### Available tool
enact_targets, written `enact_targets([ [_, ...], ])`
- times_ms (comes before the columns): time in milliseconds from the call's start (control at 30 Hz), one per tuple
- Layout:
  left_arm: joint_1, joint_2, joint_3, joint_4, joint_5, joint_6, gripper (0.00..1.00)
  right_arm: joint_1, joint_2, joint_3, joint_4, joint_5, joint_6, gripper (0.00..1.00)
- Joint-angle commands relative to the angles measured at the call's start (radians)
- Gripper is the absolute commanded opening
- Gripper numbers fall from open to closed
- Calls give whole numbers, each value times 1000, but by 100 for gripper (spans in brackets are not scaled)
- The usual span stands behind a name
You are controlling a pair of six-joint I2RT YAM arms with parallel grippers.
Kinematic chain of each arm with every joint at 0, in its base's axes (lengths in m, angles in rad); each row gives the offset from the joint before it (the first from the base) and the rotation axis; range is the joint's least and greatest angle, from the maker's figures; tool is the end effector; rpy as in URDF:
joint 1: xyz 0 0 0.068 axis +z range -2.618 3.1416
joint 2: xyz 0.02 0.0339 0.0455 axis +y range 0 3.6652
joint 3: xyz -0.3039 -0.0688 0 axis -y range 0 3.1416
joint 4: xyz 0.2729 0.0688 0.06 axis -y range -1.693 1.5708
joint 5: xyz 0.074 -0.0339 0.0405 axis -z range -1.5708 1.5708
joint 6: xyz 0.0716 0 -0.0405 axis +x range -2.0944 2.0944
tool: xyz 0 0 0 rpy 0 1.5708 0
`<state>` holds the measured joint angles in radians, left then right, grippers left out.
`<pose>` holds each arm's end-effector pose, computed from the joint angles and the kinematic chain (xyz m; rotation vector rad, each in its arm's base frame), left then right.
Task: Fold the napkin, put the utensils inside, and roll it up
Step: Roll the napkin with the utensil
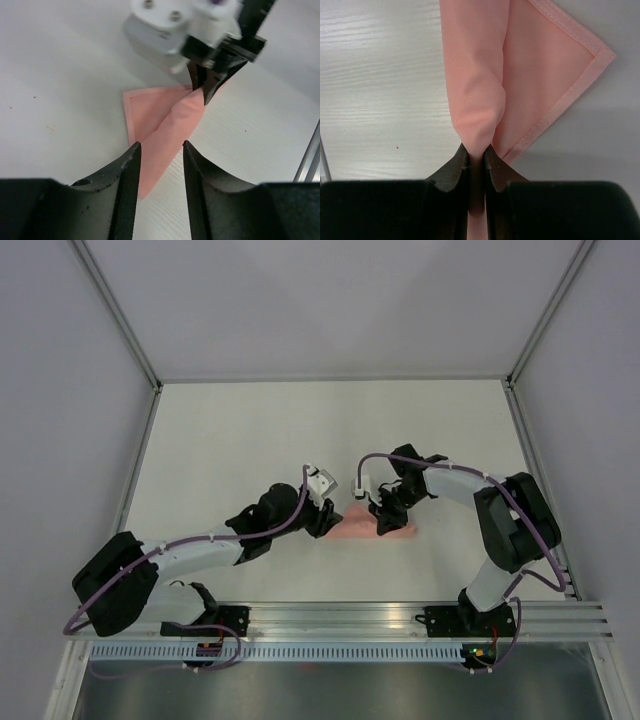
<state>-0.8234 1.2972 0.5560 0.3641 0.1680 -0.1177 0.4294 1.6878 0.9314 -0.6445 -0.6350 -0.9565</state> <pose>0.2047 -0.2385 0.2129 0.8072 1.8572 -0.7746 0.2709 0.1708 0.1419 -1.7870 2.0336 0.7985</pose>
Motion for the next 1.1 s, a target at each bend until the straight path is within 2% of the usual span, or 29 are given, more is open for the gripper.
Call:
enact_targets([
  [0,-126,-32,-10,87,-215,152,45,-38,127,24,-122,14,-79,4],
  [200,-305,108,74,30,-381,348,49,-57,213,96,-161,9,-85,3],
  [367,-391,262,131,41,-472,505,51,-63,243,119,-179,8,-83,3],
  [467,-408,327,165,58,-492,565,55,-64,262,139,-191,11,-80,3],
  [533,-410,355,177,75,-510,592,67,-64,276,149,-201,12,-77,3],
  [767,-408,450,214,91,-536,662,68,-64,305,168,-211,14,-68,3],
  [867,-405,473,225,85,-529,673,66,-64,315,172,-215,12,-68,3],
  [933,-405,488,232,46,-503,670,60,-64,320,175,-216,11,-65,3],
  [967,-404,499,240,29,-484,668,53,-64,322,176,-216,9,-64,3],
  [1067,-396,516,255,-39,-450,638,39,-66,323,175,-211,9,-62,4],
])
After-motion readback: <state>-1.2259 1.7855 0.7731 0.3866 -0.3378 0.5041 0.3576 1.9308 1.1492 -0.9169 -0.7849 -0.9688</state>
